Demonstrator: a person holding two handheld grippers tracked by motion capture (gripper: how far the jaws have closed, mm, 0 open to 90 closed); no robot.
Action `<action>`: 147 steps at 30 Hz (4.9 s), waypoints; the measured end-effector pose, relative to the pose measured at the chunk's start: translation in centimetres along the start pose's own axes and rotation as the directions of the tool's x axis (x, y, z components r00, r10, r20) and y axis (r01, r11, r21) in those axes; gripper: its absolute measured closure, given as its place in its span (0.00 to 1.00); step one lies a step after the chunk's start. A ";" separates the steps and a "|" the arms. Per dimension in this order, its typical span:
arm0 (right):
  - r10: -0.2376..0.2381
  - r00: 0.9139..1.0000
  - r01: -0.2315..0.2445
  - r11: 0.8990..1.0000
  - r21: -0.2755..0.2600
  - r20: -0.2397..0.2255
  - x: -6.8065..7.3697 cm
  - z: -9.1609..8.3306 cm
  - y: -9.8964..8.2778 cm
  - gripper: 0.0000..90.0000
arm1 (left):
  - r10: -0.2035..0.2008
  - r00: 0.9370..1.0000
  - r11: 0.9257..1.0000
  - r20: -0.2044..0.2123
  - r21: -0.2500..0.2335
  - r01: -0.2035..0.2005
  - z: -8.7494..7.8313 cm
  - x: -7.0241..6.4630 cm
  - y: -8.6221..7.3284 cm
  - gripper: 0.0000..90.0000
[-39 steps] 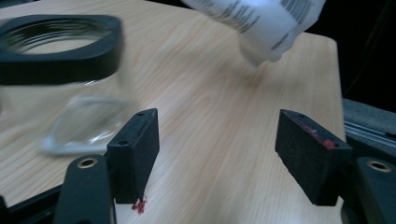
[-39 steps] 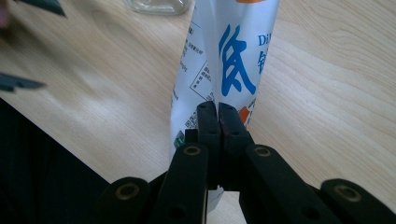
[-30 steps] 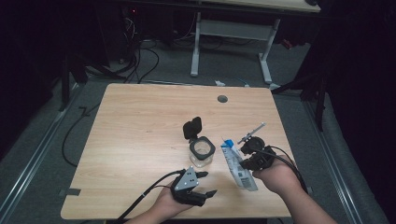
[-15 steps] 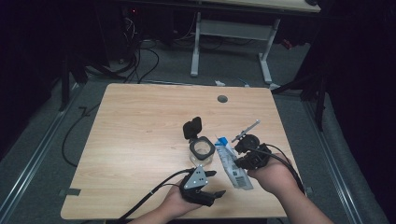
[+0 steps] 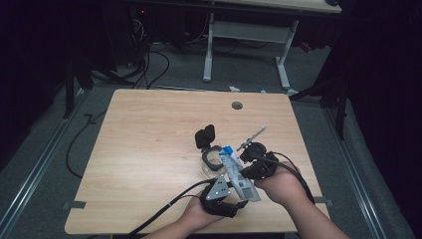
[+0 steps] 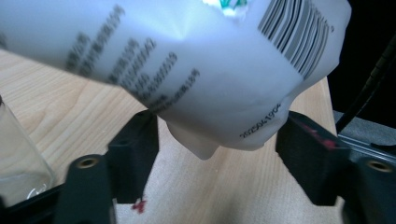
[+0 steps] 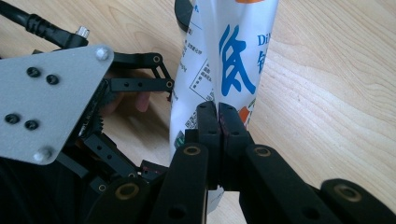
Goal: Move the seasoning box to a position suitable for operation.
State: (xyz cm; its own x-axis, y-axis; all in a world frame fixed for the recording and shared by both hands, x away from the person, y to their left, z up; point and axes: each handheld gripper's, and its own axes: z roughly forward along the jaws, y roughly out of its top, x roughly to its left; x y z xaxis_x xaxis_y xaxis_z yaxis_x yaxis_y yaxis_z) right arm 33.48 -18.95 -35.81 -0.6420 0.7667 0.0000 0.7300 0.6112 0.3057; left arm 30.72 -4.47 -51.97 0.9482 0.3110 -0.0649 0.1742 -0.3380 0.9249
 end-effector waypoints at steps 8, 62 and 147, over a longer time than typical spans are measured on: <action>0.007 1.000 -0.007 1.000 0.006 -0.006 -0.3 0.5 0.2 1.00 | 0.035 0.999 0.999 -0.028 -0.001 -0.035 -0.1 -0.6 0.1 0.45; -0.001 0.999 0.002 0.999 0.035 -0.036 -1.6 0.6 3.1 1.00 | 0.025 0.996 0.999 -0.090 -0.019 -0.027 -0.6 -0.4 1.1 0.54; -0.017 1.000 0.018 1.000 0.018 -0.021 -1.0 0.1 5.1 1.00 | 0.011 0.993 0.998 -0.116 -0.061 -0.018 -1.2 -0.4 2.4 0.52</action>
State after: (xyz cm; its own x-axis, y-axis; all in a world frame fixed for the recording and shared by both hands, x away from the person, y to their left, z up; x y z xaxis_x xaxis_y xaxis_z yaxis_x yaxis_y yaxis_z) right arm 37.93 -16.58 -34.33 -0.6593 0.7517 0.0142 0.7225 0.6282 0.2889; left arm 30.42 -4.36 -49.25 0.9129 0.4080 -0.0107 0.1401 -0.2886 0.9471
